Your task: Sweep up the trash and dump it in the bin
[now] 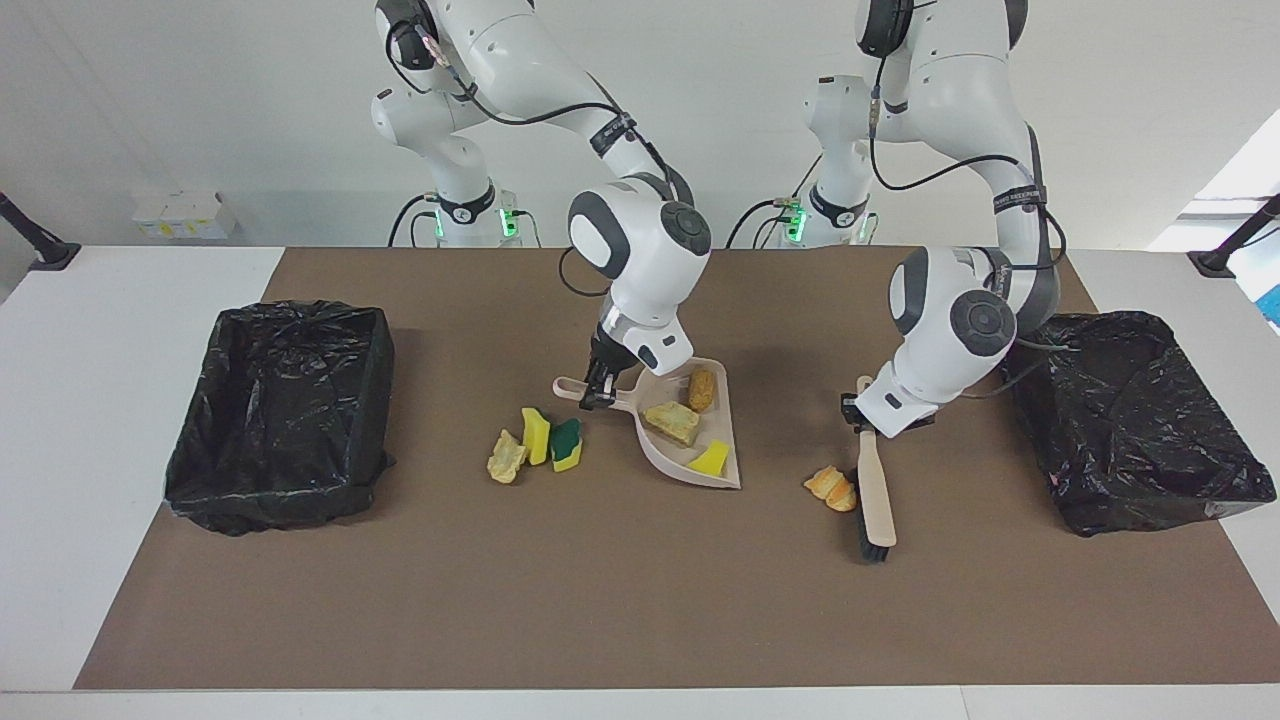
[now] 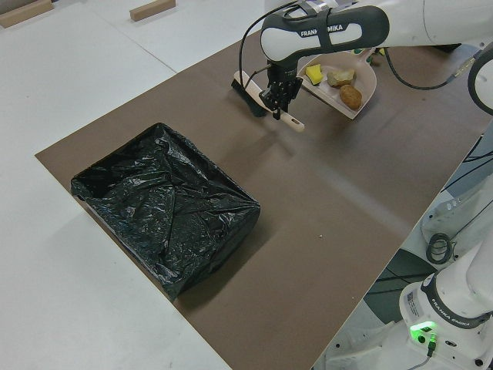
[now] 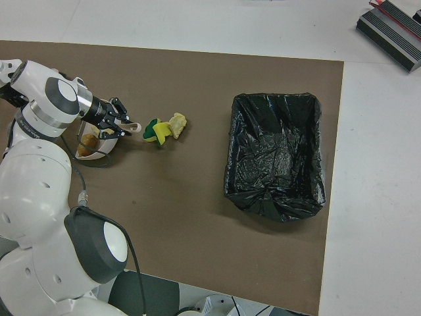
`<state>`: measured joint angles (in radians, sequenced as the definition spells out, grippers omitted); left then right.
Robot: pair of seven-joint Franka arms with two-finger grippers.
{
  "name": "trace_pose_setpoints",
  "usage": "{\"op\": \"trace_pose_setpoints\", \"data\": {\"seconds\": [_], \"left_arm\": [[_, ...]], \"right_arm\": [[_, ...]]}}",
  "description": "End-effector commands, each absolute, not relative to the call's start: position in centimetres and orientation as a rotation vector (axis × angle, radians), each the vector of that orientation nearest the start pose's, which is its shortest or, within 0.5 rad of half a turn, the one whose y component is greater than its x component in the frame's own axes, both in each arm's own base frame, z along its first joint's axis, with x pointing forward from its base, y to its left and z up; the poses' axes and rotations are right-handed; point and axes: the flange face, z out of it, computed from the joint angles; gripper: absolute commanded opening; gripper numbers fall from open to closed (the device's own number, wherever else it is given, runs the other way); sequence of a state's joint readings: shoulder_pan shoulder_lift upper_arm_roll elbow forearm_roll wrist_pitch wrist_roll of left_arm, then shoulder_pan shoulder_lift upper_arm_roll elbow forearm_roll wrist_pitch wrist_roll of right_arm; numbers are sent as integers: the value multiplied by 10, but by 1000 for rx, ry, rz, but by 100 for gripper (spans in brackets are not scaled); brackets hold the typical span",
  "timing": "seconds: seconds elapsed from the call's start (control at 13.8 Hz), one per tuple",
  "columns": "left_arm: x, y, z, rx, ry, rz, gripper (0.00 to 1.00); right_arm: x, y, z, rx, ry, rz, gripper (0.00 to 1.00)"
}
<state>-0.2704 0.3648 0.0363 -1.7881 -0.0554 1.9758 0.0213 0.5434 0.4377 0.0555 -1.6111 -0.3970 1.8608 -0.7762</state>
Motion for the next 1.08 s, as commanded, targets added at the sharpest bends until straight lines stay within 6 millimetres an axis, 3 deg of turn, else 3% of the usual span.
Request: {"op": "trace_pose_setpoints", "data": {"seconds": [0.0,0.22,0.43,0.51,0.79,1.01], "left_arm": [[564,-194,337,-3070,511,316,0],[515,-236,330,-3035,626,371,0],[473,-289,336,-2980,778,401,0],[467,-296,337,-2980,755,399,0],[469,-296,342,-3000,601,400,0],[471,-293,365,-3025,501,369,0]], "right_arm": [[559,335,362,-2540,-2361,330,0],[559,336,351,-2520,-2370,263,0],[563,331,344,-2503,-2359,183,0],[564,332,343,-2496,-2341,158,0],[568,328,343,-2427,-2401,164,0],[572,328,346,-2380,-2464,163,0]]}}
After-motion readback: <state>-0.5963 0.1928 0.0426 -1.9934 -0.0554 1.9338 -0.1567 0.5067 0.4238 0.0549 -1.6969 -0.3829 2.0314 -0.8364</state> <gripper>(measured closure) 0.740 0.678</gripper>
